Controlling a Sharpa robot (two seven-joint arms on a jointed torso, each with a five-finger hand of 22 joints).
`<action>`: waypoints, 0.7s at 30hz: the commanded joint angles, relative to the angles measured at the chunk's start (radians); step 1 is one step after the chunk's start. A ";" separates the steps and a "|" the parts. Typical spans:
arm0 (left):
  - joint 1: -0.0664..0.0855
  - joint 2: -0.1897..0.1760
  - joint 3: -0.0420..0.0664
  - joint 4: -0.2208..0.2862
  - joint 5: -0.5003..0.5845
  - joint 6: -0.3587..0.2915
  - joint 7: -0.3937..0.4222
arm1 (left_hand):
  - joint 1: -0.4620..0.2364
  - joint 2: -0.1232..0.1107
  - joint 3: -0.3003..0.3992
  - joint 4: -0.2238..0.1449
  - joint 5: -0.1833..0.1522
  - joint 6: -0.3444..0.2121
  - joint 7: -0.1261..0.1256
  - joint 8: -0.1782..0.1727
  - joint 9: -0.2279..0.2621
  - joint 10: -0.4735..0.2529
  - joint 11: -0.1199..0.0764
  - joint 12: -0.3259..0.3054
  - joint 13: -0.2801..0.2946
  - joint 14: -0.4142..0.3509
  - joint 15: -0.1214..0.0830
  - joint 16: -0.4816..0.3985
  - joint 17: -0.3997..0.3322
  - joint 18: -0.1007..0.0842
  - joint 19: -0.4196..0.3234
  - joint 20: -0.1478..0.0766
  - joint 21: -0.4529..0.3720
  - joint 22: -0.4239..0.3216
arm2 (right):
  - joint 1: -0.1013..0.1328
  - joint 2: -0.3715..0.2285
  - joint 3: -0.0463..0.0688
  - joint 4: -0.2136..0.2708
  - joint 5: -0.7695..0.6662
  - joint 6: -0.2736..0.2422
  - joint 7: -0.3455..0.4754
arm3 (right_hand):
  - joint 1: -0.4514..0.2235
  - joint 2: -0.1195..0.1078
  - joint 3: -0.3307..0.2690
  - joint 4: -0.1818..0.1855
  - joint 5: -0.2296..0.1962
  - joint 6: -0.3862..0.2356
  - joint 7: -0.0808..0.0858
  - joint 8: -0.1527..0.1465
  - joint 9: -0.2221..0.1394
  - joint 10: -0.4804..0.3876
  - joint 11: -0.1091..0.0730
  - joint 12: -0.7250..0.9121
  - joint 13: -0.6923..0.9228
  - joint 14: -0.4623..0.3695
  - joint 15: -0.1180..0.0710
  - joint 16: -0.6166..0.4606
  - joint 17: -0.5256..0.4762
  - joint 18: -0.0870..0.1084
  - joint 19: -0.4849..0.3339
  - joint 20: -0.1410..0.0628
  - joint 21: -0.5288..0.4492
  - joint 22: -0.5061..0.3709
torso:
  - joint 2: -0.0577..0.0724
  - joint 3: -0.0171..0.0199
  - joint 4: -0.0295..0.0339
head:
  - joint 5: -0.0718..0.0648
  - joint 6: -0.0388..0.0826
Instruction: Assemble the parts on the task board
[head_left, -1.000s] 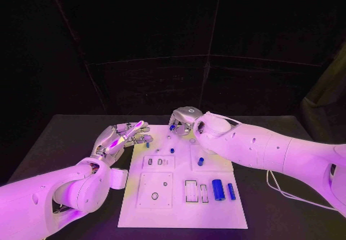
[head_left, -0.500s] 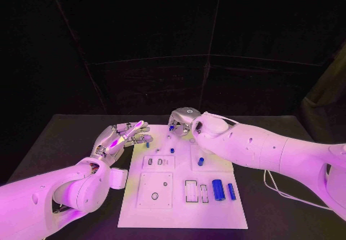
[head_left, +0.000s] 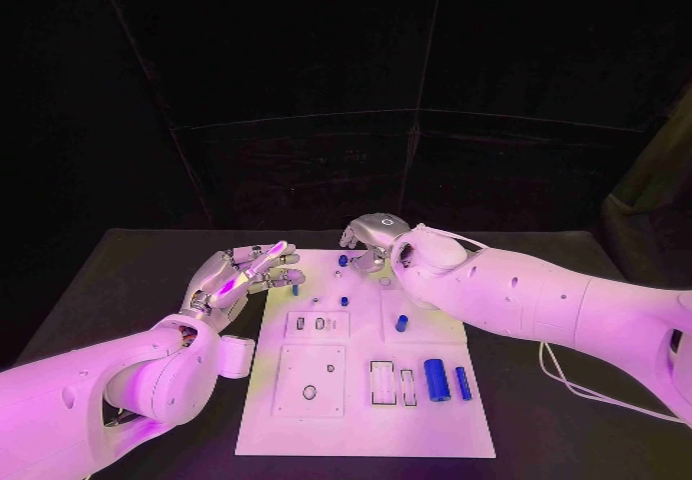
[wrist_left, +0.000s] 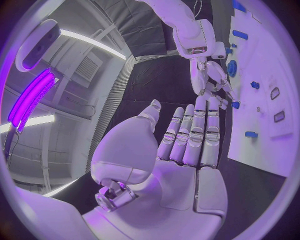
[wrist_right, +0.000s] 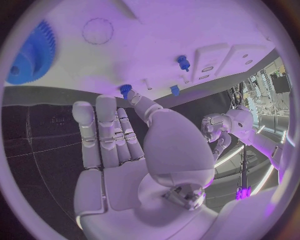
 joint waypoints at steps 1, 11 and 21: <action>0.002 -0.003 0.001 0.003 -0.001 0.016 0.001 | 0.007 0.005 -0.001 -0.005 0.004 0.002 0.010 -0.007 -0.001 -0.003 0.004 -0.006 -0.001 0.001 0.003 -0.004 0.001 0.013 0.006 0.001 -0.005 -0.002 | 0.002 -0.059 0.001 0.060 0.016 -0.071 0.000 | 0.003 -0.008 -0.012 0.007 0.014 0.009 -0.001 0.007 0.005 0.030 -0.002 0.026 0.005 0.005 -0.003 0.011 0.017 0.013 0.009 -0.001 0.003 0.017 | -0.001 -0.0003 -0.0033 | -0.003 0.003; 0.002 -0.008 0.001 0.003 -0.001 0.020 0.000 | 0.008 0.005 -0.001 -0.005 0.004 0.002 0.010 -0.008 -0.001 -0.004 0.004 -0.007 -0.001 0.001 0.004 -0.005 0.001 0.013 0.006 0.001 -0.006 -0.002 | 0.003 -0.287 0.035 0.231 0.246 0.023 -0.036 | -0.089 -0.080 -0.138 0.114 0.144 0.060 -0.049 0.025 0.008 0.360 -0.075 0.242 0.131 0.080 -0.062 0.223 0.278 -0.034 0.190 -0.049 0.139 0.258 | -0.003 0.0040 -0.0193 | -0.003 0.014; 0.002 -0.002 0.001 -0.001 -0.001 0.024 0.000 | 0.008 0.005 -0.001 -0.005 0.004 0.002 0.010 -0.008 -0.001 -0.004 0.004 -0.007 -0.001 0.001 0.004 -0.005 0.001 0.013 0.006 0.001 -0.006 -0.002 | 0.003 -0.345 0.040 0.222 0.287 0.130 -0.088 | 0.021 -0.043 -0.381 0.258 0.151 0.006 -0.041 0.029 0.006 0.233 -0.069 0.541 0.493 0.092 -0.055 0.394 0.499 -0.052 0.245 -0.046 0.196 0.359 | 0.001 0.0063 -0.0201 | -0.009 0.017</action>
